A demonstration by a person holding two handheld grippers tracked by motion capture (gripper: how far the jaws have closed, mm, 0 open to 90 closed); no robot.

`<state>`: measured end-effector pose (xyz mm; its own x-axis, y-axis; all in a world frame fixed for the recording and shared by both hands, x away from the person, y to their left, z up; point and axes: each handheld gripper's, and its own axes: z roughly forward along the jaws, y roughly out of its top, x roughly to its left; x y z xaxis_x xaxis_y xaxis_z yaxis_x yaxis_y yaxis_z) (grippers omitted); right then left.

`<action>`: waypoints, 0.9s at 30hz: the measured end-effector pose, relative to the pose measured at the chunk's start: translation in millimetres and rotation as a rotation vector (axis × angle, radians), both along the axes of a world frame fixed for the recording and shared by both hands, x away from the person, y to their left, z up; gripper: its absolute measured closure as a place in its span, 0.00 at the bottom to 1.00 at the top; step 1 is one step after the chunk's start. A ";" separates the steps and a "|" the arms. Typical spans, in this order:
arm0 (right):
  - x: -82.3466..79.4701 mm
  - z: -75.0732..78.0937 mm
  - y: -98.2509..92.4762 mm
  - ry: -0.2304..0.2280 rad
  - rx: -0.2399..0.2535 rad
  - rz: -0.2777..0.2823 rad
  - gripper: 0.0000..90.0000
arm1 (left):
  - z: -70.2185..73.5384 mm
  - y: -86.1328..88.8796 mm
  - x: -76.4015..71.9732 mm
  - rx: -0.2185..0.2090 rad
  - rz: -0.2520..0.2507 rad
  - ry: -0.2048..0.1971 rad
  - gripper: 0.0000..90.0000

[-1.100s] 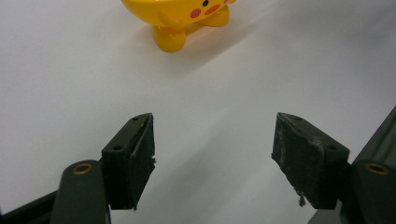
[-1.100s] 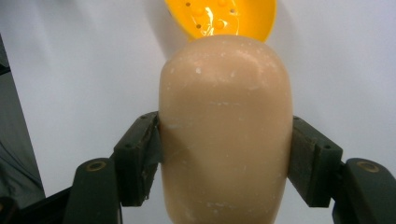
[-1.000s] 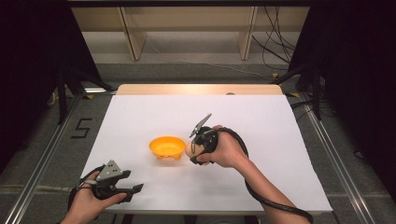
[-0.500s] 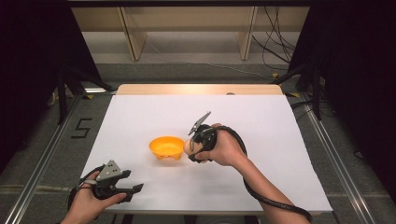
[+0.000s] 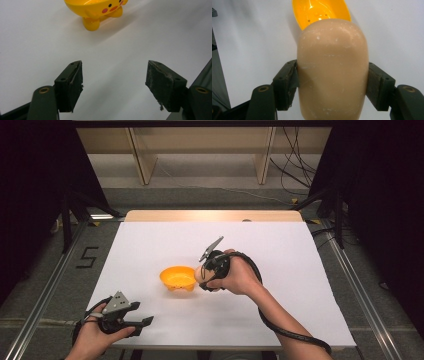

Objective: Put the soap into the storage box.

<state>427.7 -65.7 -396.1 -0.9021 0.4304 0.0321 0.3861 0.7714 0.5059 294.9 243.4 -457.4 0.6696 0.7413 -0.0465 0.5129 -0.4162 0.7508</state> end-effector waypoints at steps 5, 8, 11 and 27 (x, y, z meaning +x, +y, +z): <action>1.4 1.4 3.0 -0.006 0.002 0.007 0.39 | 0.2 -0.2 0.0 -0.001 0.000 -0.001 0.33; 2.2 2.4 4.6 -0.005 0.004 0.008 0.39 | -0.1 -1.2 -0.5 -0.021 0.002 0.003 0.33; 2.6 3.3 5.8 -0.006 0.002 0.007 0.39 | -0.2 -1.3 -0.5 -0.022 0.002 0.002 0.33; 7.4 5.6 11.7 -0.016 0.008 0.011 0.39 | 0.1 -0.7 -0.2 -0.027 0.008 0.012 0.33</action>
<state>435.1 -54.0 -390.5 -0.9070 0.4206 0.0209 0.3696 0.7713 0.5181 294.7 242.6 -457.3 0.6630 0.7448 -0.0747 0.5251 -0.3916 0.7556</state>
